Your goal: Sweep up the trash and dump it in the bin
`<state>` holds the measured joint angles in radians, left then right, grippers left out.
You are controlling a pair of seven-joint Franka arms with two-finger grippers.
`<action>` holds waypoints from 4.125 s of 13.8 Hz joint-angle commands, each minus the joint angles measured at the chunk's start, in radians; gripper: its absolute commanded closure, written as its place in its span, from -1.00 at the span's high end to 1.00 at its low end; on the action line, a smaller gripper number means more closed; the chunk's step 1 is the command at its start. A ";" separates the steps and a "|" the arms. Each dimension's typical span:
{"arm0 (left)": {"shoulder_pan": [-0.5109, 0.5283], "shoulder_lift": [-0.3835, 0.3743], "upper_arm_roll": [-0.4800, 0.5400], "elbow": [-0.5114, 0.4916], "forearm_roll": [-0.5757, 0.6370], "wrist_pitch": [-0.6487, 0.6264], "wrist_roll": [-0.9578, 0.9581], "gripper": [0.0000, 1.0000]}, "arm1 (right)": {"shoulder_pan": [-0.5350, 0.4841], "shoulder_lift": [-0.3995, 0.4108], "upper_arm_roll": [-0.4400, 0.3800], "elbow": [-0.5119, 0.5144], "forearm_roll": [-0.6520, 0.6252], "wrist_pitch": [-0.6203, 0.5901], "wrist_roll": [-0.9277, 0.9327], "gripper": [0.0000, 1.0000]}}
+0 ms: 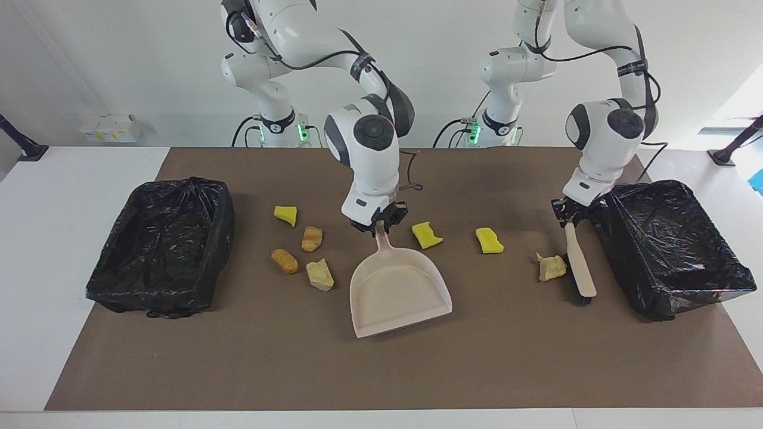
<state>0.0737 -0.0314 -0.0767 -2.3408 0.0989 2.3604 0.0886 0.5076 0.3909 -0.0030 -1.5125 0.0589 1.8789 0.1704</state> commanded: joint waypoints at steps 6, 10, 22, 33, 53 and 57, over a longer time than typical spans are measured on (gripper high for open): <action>-0.152 -0.074 0.006 -0.097 -0.031 0.016 0.014 -1.00 | -0.165 -0.227 0.005 -0.164 0.006 -0.172 -0.824 -1.00; -0.224 -0.087 0.008 -0.104 -0.031 -0.018 0.026 -1.00 | -0.178 -0.314 0.008 -0.362 -0.088 -0.104 -1.133 -1.00; -0.462 -0.108 0.008 -0.103 -0.114 -0.112 -0.119 -1.00 | -0.031 -0.350 0.009 -0.603 -0.195 0.075 -1.010 -1.00; -0.811 -0.099 0.006 -0.088 -0.344 -0.101 -0.303 -1.00 | -0.034 -0.342 0.009 -0.627 -0.189 0.112 -0.977 -1.00; -0.746 -0.117 0.017 0.133 -0.375 -0.209 -0.934 -1.00 | -0.035 -0.340 0.009 -0.626 -0.186 0.115 -0.982 -1.00; -0.701 -0.156 0.015 0.046 -0.372 -0.314 -0.928 -1.00 | -0.046 -0.328 0.008 -0.611 -0.172 0.112 -0.976 -1.00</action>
<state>-0.6423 -0.1524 -0.0519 -2.2291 -0.2739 2.0600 -0.8496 0.4779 0.0727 0.0015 -2.1120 -0.1087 1.9683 -0.8307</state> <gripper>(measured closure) 0.736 0.687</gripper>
